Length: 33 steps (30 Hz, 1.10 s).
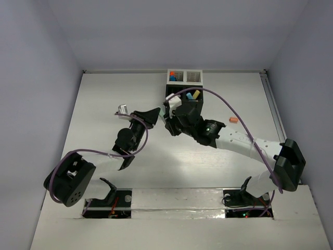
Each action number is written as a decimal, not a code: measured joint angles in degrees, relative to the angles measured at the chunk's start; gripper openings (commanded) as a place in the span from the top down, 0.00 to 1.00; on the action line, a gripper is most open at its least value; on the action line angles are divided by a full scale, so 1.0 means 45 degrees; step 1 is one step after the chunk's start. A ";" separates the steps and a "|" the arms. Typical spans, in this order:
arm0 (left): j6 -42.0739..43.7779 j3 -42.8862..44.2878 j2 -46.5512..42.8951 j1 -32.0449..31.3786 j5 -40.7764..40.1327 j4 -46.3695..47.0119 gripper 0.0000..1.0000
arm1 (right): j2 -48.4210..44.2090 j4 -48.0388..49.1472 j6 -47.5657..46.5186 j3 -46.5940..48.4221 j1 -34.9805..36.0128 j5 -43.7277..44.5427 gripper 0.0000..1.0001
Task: Sort the stationery into containers
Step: Close the pen cap on the pen.
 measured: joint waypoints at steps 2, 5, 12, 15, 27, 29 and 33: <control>-0.0131 0.0015 -0.0034 -0.0010 -0.0068 0.0073 1.00 | 0.0005 -0.0155 -0.0073 0.0175 -0.0005 -0.0010 1.00; -0.0219 0.0015 -0.0534 -0.0029 -0.0141 -0.0219 1.00 | 0.0005 -0.0189 -0.0146 0.0330 -0.0005 -0.0117 1.00; 0.0345 0.0005 -0.2526 -0.0223 -0.0627 -0.1972 1.00 | -0.0010 0.0447 -0.0107 0.0345 -0.0010 -0.0578 1.00; 0.0301 -0.0073 -0.2234 -0.0267 -0.0704 -0.1681 1.00 | -0.0078 0.0311 -0.0121 0.0355 -0.0010 -0.0748 1.00; 0.0282 0.0151 -0.1836 -0.0427 -0.0622 -0.1817 1.00 | -0.0301 -0.0117 -0.0049 0.0199 -0.0102 -0.0680 1.00; 0.0466 0.0287 -0.2055 -0.0471 -0.0617 -0.2147 1.00 | -0.0466 0.0102 0.0010 0.0034 -0.0102 -0.0646 1.00; 0.0806 0.0631 -0.2375 -0.0651 -0.0588 -0.2905 1.00 | -0.0986 0.0641 0.0311 -0.0573 -0.0102 -0.0423 0.69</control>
